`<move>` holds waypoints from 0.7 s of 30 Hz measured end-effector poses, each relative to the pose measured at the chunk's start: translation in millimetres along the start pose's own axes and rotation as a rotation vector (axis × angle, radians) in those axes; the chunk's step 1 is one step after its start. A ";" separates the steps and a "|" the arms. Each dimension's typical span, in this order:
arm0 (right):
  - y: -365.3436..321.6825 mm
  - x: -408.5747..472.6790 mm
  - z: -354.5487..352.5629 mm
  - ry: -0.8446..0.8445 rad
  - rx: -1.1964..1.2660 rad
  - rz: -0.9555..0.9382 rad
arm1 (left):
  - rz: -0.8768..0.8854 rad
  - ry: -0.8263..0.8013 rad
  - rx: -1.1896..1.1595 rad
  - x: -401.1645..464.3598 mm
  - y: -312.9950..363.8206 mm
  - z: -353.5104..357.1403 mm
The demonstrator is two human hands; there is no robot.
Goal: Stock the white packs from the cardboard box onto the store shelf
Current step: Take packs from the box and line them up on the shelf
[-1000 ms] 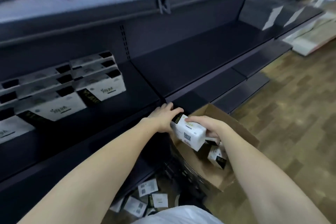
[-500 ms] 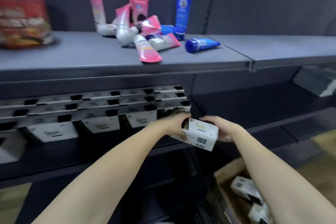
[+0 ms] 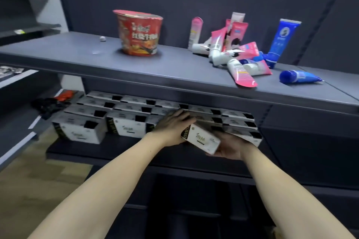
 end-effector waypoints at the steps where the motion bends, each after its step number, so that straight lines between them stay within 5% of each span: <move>1: -2.3 4.0 9.9 -0.017 -0.020 -0.021 | -0.035 -0.012 0.010 -7.5 -9.3 -0.1; 8: -22.3 25.1 79.6 -0.028 -0.448 -0.213 | -0.486 -0.117 -0.169 -78.5 -93.8 0.6; 14: -25.9 44.2 136.2 0.177 -0.747 -0.410 | -0.568 -0.111 -0.108 -121.7 -138.1 -11.6; 21: -0.7 67.2 191.8 0.281 -1.058 -0.411 | -0.578 -0.038 -0.120 -155.6 -176.1 -24.2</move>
Point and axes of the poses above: each hand's wrist, its own x-axis towards the middle knuckle, its own z-axis out of the palm, y = z × x, the point moved 6 cm from there along x, towards the middle knuckle
